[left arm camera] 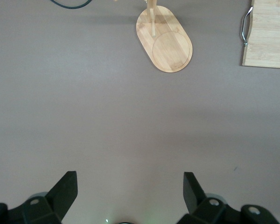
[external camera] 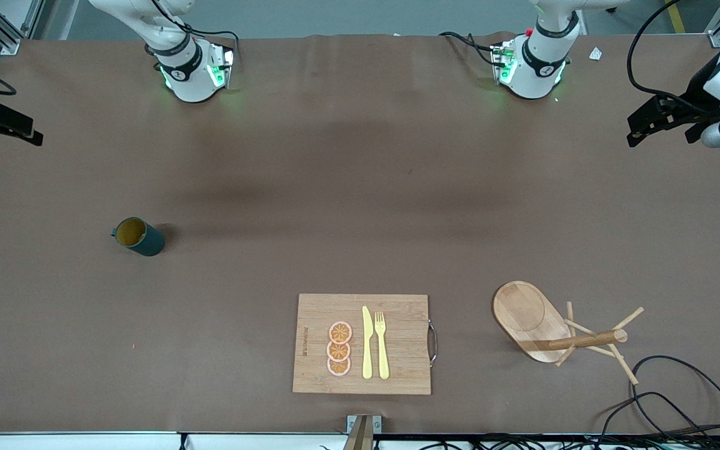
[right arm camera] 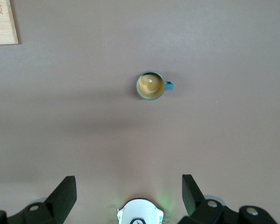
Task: Transfer cup from left to right arm and place
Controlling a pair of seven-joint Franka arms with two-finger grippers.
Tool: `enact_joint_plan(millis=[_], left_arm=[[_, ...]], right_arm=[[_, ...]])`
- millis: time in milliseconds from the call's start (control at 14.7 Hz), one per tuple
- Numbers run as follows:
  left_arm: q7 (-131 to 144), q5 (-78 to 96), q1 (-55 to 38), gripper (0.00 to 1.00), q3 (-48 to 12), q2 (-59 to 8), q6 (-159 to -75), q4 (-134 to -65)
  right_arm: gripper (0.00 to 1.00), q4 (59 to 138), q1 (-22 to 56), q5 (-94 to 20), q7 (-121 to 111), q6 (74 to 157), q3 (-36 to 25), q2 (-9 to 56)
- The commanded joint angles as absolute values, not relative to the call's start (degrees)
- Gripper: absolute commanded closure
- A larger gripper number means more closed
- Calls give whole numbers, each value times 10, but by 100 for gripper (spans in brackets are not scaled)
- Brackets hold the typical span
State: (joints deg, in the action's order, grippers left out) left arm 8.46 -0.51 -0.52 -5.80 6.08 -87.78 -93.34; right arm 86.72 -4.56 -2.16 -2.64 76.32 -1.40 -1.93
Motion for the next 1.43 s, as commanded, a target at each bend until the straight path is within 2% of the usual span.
enact_joint_plan(millis=[0, 1365], left_arm=[[76, -4, -2, 0, -59, 60, -878, -925], [72, -4, -4, 0, -61, 54, -862, -898]], right_arm=[[0, 897, -46, -25, 18, 758, -10, -56], [0, 893, -48, -7, -17, 780, -12, -52]])
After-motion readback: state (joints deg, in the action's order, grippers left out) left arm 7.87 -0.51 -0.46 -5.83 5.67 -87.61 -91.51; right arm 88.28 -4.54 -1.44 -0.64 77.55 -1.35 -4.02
